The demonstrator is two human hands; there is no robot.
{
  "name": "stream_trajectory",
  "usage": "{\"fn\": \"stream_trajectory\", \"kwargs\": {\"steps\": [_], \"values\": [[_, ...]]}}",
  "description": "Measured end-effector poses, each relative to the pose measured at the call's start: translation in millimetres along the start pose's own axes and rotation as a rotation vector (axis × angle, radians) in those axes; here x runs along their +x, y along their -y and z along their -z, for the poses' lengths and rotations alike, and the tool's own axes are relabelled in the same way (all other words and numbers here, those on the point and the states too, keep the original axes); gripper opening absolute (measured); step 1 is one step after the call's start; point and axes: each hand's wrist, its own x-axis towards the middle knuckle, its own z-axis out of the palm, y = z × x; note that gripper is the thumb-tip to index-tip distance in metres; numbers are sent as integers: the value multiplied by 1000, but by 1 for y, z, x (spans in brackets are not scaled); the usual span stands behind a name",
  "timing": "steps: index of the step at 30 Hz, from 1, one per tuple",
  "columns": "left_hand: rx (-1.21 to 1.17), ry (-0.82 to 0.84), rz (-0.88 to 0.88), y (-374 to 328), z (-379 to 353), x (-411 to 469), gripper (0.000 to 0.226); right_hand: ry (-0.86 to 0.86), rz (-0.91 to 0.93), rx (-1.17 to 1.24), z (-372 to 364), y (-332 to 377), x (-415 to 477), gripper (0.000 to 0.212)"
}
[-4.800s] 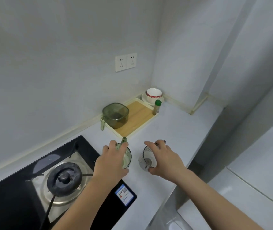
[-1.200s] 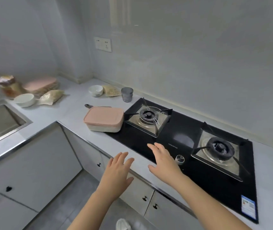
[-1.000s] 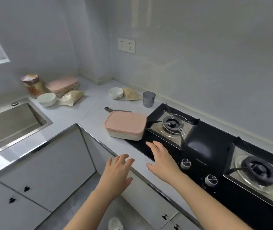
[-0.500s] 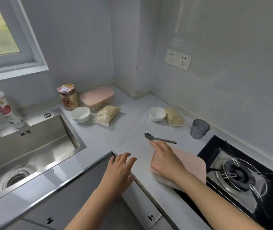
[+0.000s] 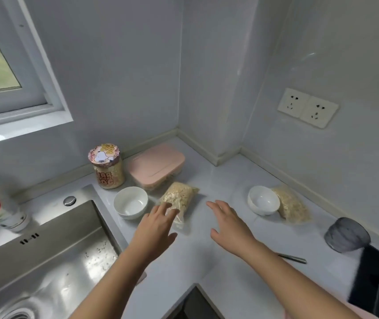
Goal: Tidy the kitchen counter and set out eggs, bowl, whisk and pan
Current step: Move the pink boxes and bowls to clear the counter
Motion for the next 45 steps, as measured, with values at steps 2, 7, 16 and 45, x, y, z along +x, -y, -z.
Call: {"fn": "stream_trajectory", "kwargs": {"steps": [2, 7, 16, 45], "values": [[0, -1, 12, 24, 2, 18, 58, 3, 17, -21, 1, 10, 31, 70], [20, 33, 104, 78, 3, 49, 53, 30, 69, -57, -6, 30, 106, 69], [54, 109, 207, 134, -10, 63, 57, 119, 133, -139, -28, 56, 175, 73], [-568, 69, 782, 145, -36, 79, 43, 93, 85, -237, -51, 4, 142, 64]]}}
